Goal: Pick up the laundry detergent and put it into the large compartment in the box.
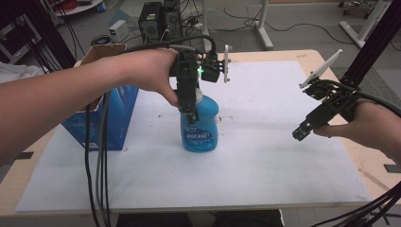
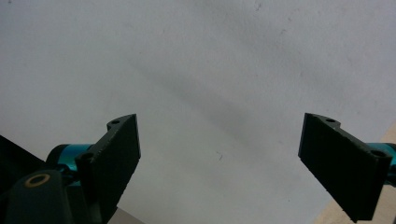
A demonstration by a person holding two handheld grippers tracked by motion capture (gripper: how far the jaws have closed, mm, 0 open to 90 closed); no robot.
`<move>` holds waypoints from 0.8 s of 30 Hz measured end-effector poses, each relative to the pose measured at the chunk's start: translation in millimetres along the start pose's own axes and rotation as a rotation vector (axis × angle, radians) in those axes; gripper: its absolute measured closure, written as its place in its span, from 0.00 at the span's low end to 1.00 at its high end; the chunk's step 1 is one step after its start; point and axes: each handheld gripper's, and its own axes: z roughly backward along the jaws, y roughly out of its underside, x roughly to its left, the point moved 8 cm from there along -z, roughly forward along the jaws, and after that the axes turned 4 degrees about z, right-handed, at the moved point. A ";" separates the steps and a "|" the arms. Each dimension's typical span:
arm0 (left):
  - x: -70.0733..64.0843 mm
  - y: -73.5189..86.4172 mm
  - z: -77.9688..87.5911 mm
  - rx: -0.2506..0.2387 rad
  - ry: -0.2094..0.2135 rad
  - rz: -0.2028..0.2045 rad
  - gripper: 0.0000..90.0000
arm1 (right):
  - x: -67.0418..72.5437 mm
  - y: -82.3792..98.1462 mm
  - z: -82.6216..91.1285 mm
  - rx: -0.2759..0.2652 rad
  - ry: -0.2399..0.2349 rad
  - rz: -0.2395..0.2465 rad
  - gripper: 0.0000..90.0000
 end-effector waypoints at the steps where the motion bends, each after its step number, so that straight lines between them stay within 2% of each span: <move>1: 0.5 0.2 -0.5 0.003 -0.001 0.001 0.22 | 0.0 0.2 0.2 0.002 0.001 -0.001 0.13; 24: 3.0 -3.1 -9.0 0.006 0.015 0.007 0.22 | -1.0 2.2 0.2 -0.002 -0.003 -0.003 0.13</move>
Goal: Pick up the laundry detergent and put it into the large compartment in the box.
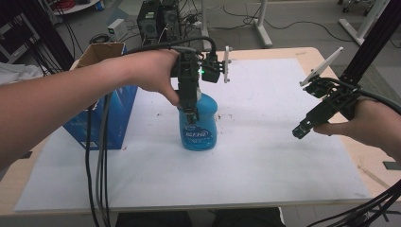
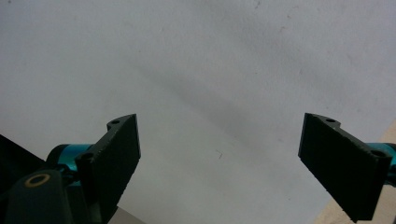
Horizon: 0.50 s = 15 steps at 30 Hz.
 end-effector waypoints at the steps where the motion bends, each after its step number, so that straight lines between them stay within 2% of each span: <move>1: -0.3 0.1 -0.3 0.003 0.002 -0.001 0.23 | 0.2 0.2 0.0 0.002 0.000 -0.002 0.13; 15: -1.7 0.6 -0.4 0.016 0.007 0.006 0.24 | 0.7 0.3 -0.4 -0.004 -0.001 0.003 0.13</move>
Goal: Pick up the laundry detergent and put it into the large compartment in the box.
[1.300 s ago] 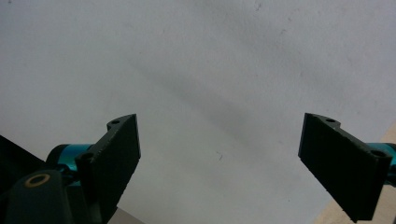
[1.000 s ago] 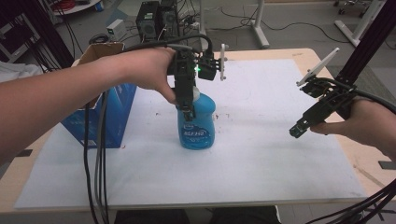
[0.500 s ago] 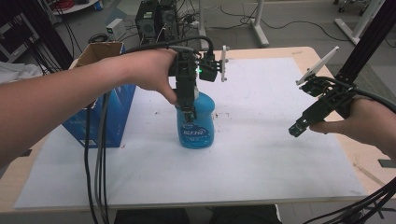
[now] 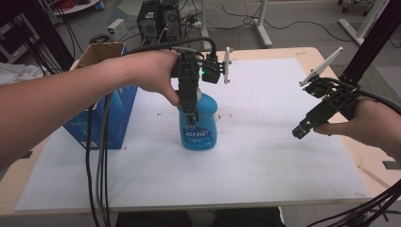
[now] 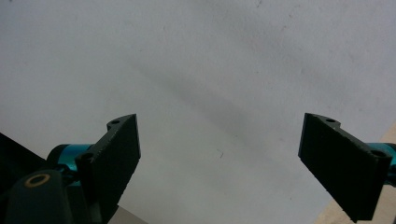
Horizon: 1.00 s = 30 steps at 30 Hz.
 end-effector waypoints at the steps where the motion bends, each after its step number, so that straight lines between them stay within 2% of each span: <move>1: -0.1 0.0 0.0 0.000 0.000 -0.001 0.26 | -0.1 0.3 0.1 0.003 0.000 0.004 0.13; 13: 2.0 0.3 -0.2 0.008 -0.013 0.000 0.29 | 0.4 0.6 0.6 0.005 0.001 0.001 0.13; 30: 0.3 -0.7 -0.4 0.013 -0.006 -0.007 0.33 | -0.2 1.4 2.0 0.007 0.002 -0.001 0.13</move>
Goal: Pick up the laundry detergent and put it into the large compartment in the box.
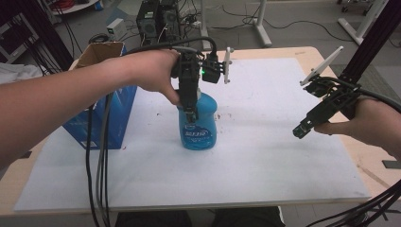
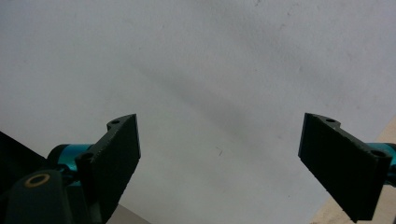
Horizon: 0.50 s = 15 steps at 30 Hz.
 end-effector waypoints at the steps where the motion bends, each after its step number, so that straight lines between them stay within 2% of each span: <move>1: -0.1 -0.1 -0.1 0.000 -0.001 -0.001 0.33 | 0.0 -0.1 0.0 -0.002 0.002 -0.002 0.13; 15: -1.3 -0.7 -0.1 0.003 0.008 -0.002 0.36 | -0.2 0.5 1.3 -0.005 0.001 -0.002 0.13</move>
